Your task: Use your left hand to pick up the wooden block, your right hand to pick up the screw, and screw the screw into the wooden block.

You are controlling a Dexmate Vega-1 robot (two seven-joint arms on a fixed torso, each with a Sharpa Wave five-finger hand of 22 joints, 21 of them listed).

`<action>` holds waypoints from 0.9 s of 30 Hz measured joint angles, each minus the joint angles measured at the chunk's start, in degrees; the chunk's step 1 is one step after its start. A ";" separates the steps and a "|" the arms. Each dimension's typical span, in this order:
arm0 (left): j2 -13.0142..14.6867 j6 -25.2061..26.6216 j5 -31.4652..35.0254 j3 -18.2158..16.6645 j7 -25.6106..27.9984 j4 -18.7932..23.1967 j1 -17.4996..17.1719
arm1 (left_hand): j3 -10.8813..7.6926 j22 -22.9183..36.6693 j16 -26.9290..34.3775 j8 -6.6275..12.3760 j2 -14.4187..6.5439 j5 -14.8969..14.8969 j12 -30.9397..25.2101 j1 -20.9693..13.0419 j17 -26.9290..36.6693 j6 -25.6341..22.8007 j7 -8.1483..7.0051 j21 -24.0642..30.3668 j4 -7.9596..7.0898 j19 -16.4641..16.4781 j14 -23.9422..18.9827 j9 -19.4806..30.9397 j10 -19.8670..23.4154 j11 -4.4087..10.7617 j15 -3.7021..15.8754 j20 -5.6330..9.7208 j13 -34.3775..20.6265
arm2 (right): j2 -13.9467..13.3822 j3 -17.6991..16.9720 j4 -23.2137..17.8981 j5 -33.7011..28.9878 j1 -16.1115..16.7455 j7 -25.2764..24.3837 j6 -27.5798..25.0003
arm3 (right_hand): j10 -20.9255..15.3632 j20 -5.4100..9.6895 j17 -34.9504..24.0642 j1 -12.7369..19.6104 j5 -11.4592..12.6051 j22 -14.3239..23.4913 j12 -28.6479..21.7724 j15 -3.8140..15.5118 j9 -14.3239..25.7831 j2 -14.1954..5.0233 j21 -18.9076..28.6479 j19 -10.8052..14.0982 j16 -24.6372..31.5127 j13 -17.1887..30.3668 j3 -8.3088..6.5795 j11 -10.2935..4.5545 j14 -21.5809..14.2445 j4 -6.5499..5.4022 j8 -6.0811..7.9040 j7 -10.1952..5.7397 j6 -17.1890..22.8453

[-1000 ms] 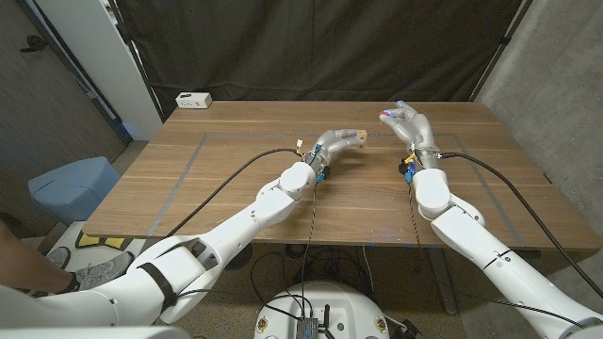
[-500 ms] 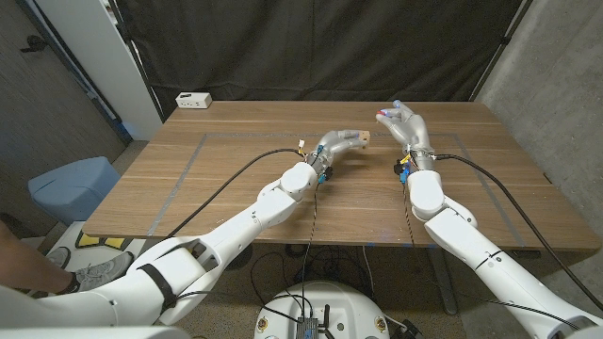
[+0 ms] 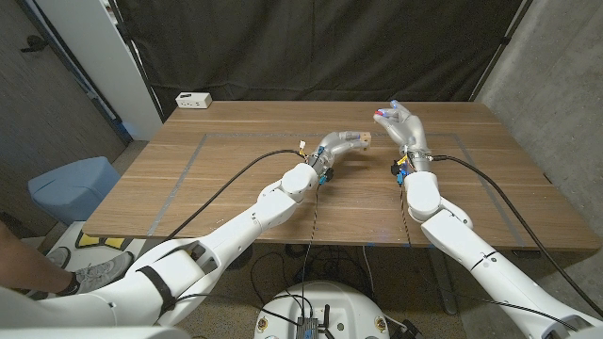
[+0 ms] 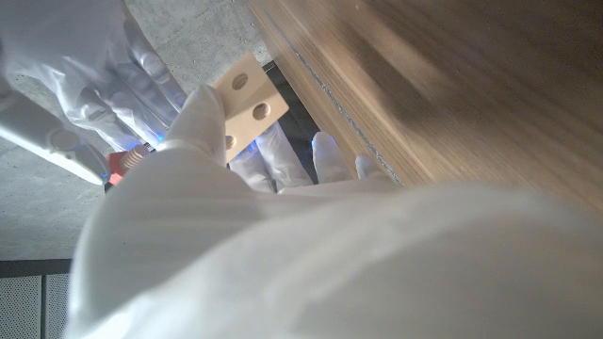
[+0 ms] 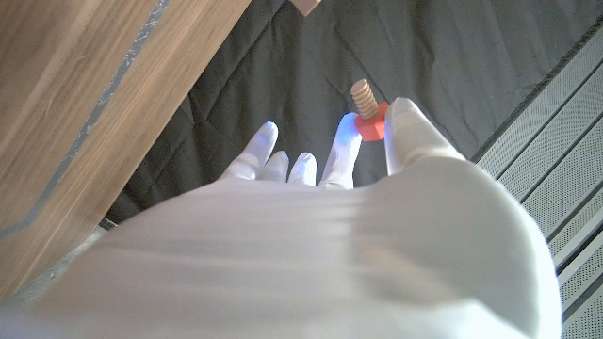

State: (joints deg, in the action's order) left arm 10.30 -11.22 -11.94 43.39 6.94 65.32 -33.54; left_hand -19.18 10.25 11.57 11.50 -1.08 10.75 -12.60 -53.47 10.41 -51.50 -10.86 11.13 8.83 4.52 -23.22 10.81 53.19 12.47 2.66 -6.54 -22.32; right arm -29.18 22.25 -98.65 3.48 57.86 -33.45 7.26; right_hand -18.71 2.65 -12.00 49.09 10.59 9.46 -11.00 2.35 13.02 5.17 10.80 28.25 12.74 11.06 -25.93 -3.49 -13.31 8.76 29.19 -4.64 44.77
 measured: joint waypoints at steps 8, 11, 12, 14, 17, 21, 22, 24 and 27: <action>0.01 0.36 -0.26 0.00 -0.06 0.37 -0.12 | 0.03 0.00 0.00 -0.01 -0.01 -0.10 0.00 0.13 0.00 0.00 0.00 0.00 0.03 0.00 0.00 0.01 -0.02 0.00 0.00 0.00 0.00 | 0.14 0.06 0.11 0.09 0.15 0.41 0.67 | 0.62 0.00 0.00 0.30 0.00 0.00 0.20 0.00 -0.25 -0.30 0.00 0.00 0.00 0.00 -0.18 0.01 0.00 0.18 -0.42 0.13 -0.69; 0.01 0.58 -0.45 -0.02 -0.15 0.51 -0.20 | 0.09 0.00 0.00 -0.03 -0.01 0.06 0.01 0.12 0.00 0.00 0.00 0.00 0.09 0.00 0.00 0.00 -0.03 -0.01 0.00 0.00 0.00 | 0.17 0.08 0.11 0.19 0.29 0.52 0.79 | 0.62 0.00 0.00 0.53 0.00 0.00 0.20 0.00 -0.26 -0.53 0.00 0.00 0.00 0.00 -0.18 0.01 0.00 0.18 -0.42 -0.18 -1.00; 0.01 0.66 -0.53 -0.04 -0.18 0.56 -0.22 | 0.10 0.00 0.00 -0.04 -0.02 0.11 0.01 0.12 0.00 0.00 0.00 0.00 0.10 0.00 0.00 0.00 -0.04 -0.01 0.00 0.00 0.00 | 0.19 0.08 0.11 0.22 0.34 0.59 0.85 | 0.62 0.00 0.00 0.53 0.00 0.00 0.20 0.00 -0.26 -0.53 0.00 0.00 0.00 0.00 -0.17 0.01 0.00 0.18 -0.44 -0.18 -1.00; 0.02 0.76 -0.62 -0.07 -0.22 0.69 -0.26 | 0.10 0.00 0.00 -0.06 -0.02 0.29 0.01 0.12 0.00 0.00 0.00 0.00 0.10 0.00 0.00 0.00 -0.05 -0.02 0.00 0.00 0.00 | 0.20 0.10 0.11 0.28 0.40 0.73 0.94 | 0.62 0.00 0.00 0.57 0.00 0.00 0.20 0.00 -0.26 -0.56 0.00 0.00 0.00 -0.01 -0.17 0.01 0.00 0.17 -0.44 -0.17 -1.00; 0.06 0.86 -0.68 -0.08 -0.27 0.83 -0.35 | 0.07 0.00 0.00 -0.08 -0.04 0.30 0.02 0.11 0.00 0.00 0.00 0.00 0.07 0.00 0.00 0.00 -0.11 -0.08 0.00 0.00 0.00 | 0.22 0.12 0.09 0.35 0.43 0.87 0.99 | 0.83 0.00 0.00 0.75 -0.22 0.00 0.20 0.00 -0.26 -0.75 0.00 0.00 0.00 -0.01 -0.27 -0.20 0.00 0.27 -0.60 -0.18 -0.99; 0.12 1.07 -0.90 -0.09 -0.43 0.99 -0.39 | -0.05 0.00 0.00 -0.25 -0.11 0.30 0.09 0.04 0.00 0.00 0.00 0.00 -0.05 0.00 0.00 0.00 -0.12 -0.08 0.00 0.00 0.00 | 0.31 0.22 0.09 0.42 0.45 1.13 1.13 | 0.93 0.00 0.00 0.76 -0.22 -0.01 0.20 0.00 -0.26 -0.75 0.00 0.00 0.00 -0.01 -0.33 -0.30 0.00 0.33 -0.84 -0.49 -1.31; 0.14 1.07 -0.90 -0.09 -0.43 1.03 -0.40 | -0.05 0.00 0.00 -0.24 -0.19 0.30 0.12 -0.04 0.00 0.00 0.00 0.00 -0.05 0.00 0.00 0.00 -0.13 -0.08 0.00 0.00 0.00 | 0.31 0.22 0.09 0.43 0.45 1.20 1.16 | 0.93 0.00 0.00 0.76 -0.22 -0.01 0.20 0.00 -0.26 -0.75 0.00 0.00 0.00 -0.01 -0.33 -0.30 0.00 0.33 -0.84 -0.49 -1.31; 0.17 1.07 -0.90 -0.09 -0.43 1.07 -0.40 | -0.05 0.00 0.00 -0.24 -0.19 0.29 0.23 -0.04 0.00 0.00 0.00 0.00 -0.05 0.00 0.00 -0.01 -0.13 -0.08 0.00 0.00 0.00 | 0.31 0.22 0.09 0.46 0.45 1.29 1.19 | 0.93 0.00 0.00 0.75 -0.22 0.00 0.20 0.00 -0.26 -0.75 0.00 0.00 0.00 -0.01 -0.33 -0.30 0.00 0.33 -0.84 -0.49 -1.30; 0.20 1.19 -1.00 -0.10 -0.59 1.10 -0.41 | -0.05 0.00 0.00 -0.24 -0.26 0.29 0.28 -0.10 0.00 0.00 0.00 0.00 -0.05 0.00 0.00 -0.03 -0.20 -0.15 0.00 0.00 0.00 | 0.39 0.41 0.20 0.50 0.34 1.45 1.23 | 0.92 0.00 0.00 1.14 -0.22 0.00 0.20 0.00 -0.26 -1.13 0.00 0.00 0.00 -0.01 -0.33 -0.30 0.00 0.33 -0.85 -0.47 -1.32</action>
State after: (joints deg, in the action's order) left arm 10.50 -10.03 -12.94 43.30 6.36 66.42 -33.95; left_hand -19.24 10.25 11.57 11.26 -1.33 11.05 -12.31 -53.58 10.41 -51.51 -10.86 11.13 8.78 4.52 -23.22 10.78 52.99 12.31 2.66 -6.54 -22.32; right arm -28.80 22.66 -98.45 3.98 58.20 -32.00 8.49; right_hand -17.79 2.65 -12.00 50.23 10.37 9.45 -10.80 2.35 12.76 4.04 10.80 28.25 12.74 11.05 -26.26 -3.79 -13.31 9.09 28.35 -5.11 43.45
